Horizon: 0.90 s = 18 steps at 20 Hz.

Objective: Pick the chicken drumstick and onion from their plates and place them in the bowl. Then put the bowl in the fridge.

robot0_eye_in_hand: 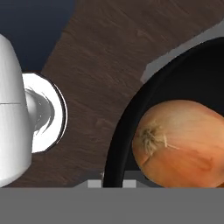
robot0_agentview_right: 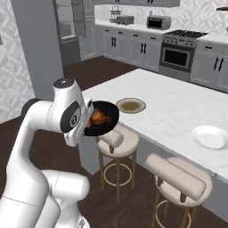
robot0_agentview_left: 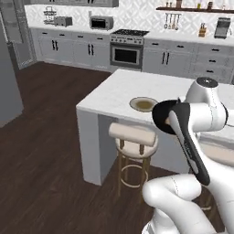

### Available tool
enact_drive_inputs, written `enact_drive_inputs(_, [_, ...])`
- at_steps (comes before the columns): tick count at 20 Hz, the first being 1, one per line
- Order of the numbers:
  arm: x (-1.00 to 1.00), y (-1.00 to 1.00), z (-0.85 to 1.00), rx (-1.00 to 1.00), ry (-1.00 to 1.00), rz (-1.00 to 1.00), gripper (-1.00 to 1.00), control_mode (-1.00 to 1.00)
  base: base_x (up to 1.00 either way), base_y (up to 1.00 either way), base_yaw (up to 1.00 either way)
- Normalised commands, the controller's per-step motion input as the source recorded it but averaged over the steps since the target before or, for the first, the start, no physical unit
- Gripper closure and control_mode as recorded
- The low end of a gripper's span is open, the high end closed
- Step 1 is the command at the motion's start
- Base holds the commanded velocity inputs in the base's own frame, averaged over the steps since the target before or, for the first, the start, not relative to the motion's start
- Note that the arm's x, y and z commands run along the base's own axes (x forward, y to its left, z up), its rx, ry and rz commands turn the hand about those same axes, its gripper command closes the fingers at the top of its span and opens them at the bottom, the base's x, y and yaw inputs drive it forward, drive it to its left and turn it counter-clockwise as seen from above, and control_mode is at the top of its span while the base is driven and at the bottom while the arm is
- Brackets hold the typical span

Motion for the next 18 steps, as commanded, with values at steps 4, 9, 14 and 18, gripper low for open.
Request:
enact_drive_inputs(4, [0.0,0.0,0.0,0.0,0.0,0.0,1.0,1.0,0.08,0.37,0.83])
enact_drive_inputs(9, [0.0,0.0,0.0,0.0,0.0,0.0,1.0,1.0,0.66,0.72,0.4])
enact_drive_inputs(14, [0.0,0.0,0.0,0.0,0.0,0.0,1.0,1.0,1.0,0.91,0.08])
enact_drive_inputs(18, [0.0,0.0,0.0,0.0,0.0,0.0,1.0,1.0,1.0,1.0,0.0])
